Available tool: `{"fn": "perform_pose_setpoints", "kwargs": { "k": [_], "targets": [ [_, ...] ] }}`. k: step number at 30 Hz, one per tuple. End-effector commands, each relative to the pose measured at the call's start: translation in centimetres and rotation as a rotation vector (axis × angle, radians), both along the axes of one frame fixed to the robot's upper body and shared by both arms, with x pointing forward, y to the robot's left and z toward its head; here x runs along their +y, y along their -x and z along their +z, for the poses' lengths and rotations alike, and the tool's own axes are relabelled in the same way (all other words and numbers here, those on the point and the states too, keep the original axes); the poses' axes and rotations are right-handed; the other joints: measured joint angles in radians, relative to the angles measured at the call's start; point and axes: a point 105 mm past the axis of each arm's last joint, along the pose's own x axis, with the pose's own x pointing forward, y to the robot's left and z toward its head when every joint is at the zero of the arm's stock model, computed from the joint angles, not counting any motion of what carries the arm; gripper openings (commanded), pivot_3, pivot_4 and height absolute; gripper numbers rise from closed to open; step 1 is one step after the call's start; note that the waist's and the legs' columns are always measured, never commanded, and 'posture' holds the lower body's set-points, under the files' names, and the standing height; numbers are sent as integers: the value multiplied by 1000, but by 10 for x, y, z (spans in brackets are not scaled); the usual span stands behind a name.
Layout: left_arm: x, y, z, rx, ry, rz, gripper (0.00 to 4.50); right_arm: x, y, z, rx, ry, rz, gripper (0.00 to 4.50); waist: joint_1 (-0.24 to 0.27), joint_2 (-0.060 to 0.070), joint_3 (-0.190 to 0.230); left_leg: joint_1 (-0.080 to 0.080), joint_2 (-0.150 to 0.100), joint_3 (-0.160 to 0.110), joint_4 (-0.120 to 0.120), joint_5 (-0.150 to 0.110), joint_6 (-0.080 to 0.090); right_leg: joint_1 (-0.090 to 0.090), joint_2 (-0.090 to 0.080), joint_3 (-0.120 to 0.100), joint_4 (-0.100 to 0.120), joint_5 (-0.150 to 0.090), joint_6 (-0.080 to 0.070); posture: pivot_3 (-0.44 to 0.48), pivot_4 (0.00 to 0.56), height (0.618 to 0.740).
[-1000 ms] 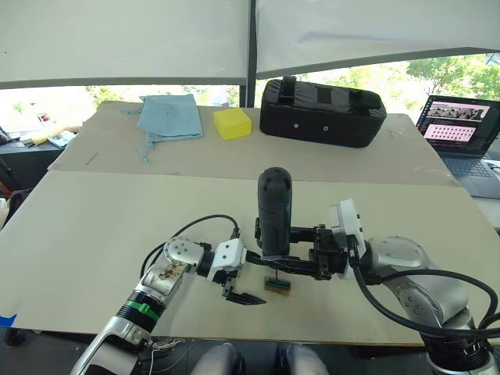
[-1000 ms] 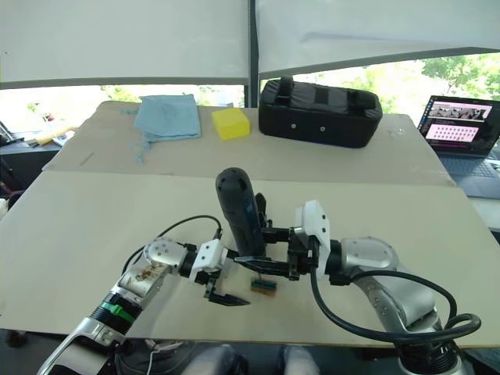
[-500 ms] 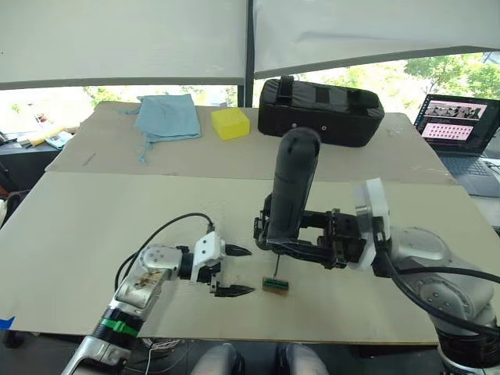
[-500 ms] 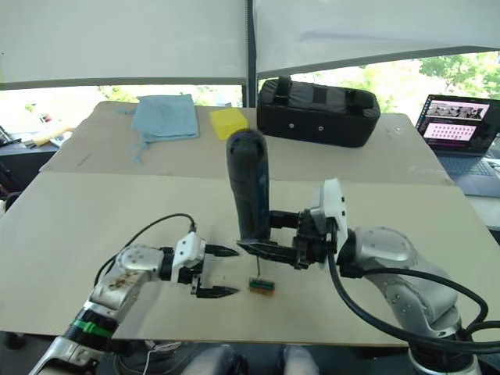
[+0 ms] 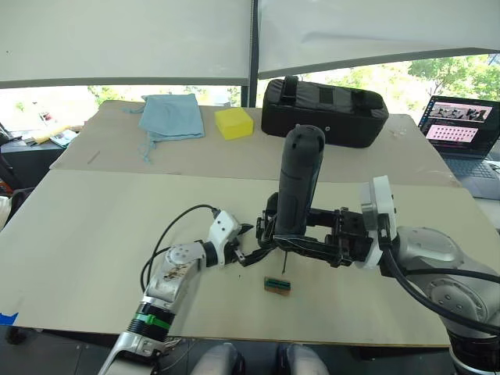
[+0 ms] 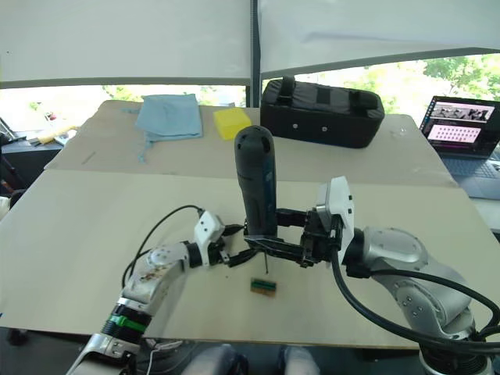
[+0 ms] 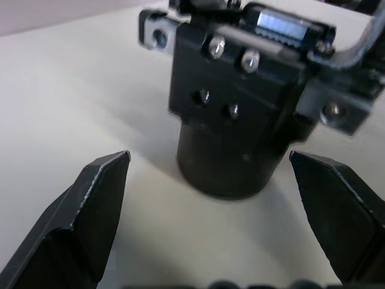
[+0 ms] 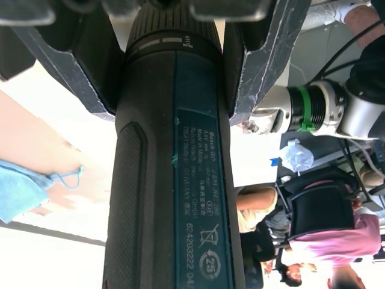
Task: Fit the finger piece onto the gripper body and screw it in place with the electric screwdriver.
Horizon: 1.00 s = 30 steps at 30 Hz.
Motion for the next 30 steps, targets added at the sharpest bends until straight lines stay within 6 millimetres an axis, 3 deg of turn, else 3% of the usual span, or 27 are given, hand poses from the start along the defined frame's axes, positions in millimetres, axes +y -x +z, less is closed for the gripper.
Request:
{"fn": "perform_pose_setpoints", "kwargs": {
  "k": [1,3,8,13,16,19,21,24,30],
  "targets": [
    [-14,-5,1,-19,-6,-22,4500,0,6,12,-66,-10,4,1918,1,0,0,0,0,0,0,0,0,0,0,0,0,0,0,0,150,739],
    [-16,-7,2,-32,-9,-35,4500,0,7,11,-64,-8,2,1918,2,0,0,0,0,0,0,0,0,0,0,0,0,0,0,0,150,739],
    [-16,-5,4,-135,-78,-194,2297,-2,9,10,-67,2,-2,1918,3,0,0,0,0,0,0,0,1,0,0,0,0,0,0,0,150,739],
    [-10,-5,10,-123,-49,-404,2283,-4,10,12,-76,14,4,1918,-1,0,0,-1,0,0,0,1,3,-2,0,0,0,0,0,0,150,739],
    [-6,-14,4,-117,-122,-430,2283,-4,10,12,-75,20,9,1918,-4,0,0,-2,0,0,0,2,8,-1,0,-1,-2,0,0,0,150,739],
    [3,-28,-6,-98,-203,-389,2283,-3,11,12,-75,25,14,1918,-1,-1,0,-2,0,0,0,2,11,0,0,-2,-4,1,1,0,150,739],
    [11,-30,-7,-69,-199,-372,3328,-2,12,12,-76,24,14,1918,-4,-1,0,-2,0,0,1,-1,14,0,0,-1,-5,1,2,0,150,739],
    [21,-30,-8,-48,-181,-361,4483,-2,12,13,-78,22,13,1918,-15,0,0,-2,0,0,0,-2,16,0,0,-1,-4,1,2,0,150,739],
    [36,-8,-8,-51,-110,-300,4500,-2,12,14,-84,19,8,1918,-40,0,0,-1,1,0,-2,1,9,-1,0,-1,-4,1,2,0,150,739]
  ]
}}
